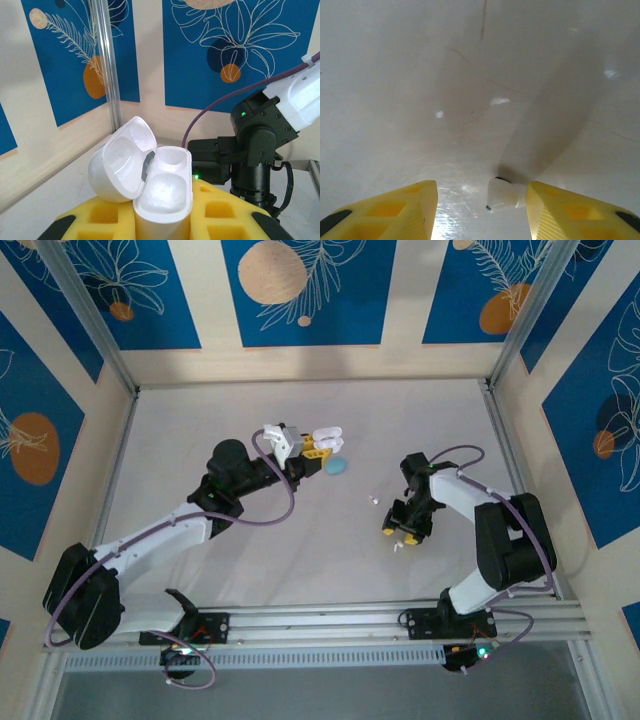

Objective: Insert wireless bluetooth earbuds into charging case

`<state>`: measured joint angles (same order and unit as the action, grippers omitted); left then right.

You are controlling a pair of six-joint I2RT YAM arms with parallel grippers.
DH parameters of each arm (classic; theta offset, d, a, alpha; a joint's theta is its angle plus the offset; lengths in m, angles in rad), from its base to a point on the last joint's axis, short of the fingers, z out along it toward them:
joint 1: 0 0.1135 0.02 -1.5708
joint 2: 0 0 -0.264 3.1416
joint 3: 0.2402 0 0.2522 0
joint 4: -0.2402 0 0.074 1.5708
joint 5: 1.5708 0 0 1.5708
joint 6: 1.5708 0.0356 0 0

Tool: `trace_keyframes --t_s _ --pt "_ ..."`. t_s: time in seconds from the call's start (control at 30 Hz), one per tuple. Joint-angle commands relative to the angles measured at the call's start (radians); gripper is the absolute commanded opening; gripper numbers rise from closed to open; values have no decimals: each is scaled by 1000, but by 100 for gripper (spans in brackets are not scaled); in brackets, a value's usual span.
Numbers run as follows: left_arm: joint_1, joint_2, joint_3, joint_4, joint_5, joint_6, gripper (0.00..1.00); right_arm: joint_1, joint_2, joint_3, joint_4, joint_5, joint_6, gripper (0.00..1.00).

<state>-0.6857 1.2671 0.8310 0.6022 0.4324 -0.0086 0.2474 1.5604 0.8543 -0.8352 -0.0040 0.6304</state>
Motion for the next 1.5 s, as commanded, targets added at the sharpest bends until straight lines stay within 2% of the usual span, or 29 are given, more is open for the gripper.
trace_keyframes --t_s 0.0,0.43,0.7,1.0,1.23,1.47 --pt "-8 3 11 15 1 -1 16 14 18 -10 -39 30 13 49" --pt "-8 14 23 13 8 -7 16 59 32 -5 -104 89 -11 32" --pt "-9 8 23 9 4 -11 16 97 37 17 -82 43 -66 29" --pt "-9 -1 19 4 -3 -13 16 217 115 101 -61 8 -189 27" --pt "-9 -22 5 -5 -18 -5 16 195 67 66 46 -140 -204 29" --pt "-7 -20 7 -6 -17 -4 16 79 2 -11 84 -206 -203 31"
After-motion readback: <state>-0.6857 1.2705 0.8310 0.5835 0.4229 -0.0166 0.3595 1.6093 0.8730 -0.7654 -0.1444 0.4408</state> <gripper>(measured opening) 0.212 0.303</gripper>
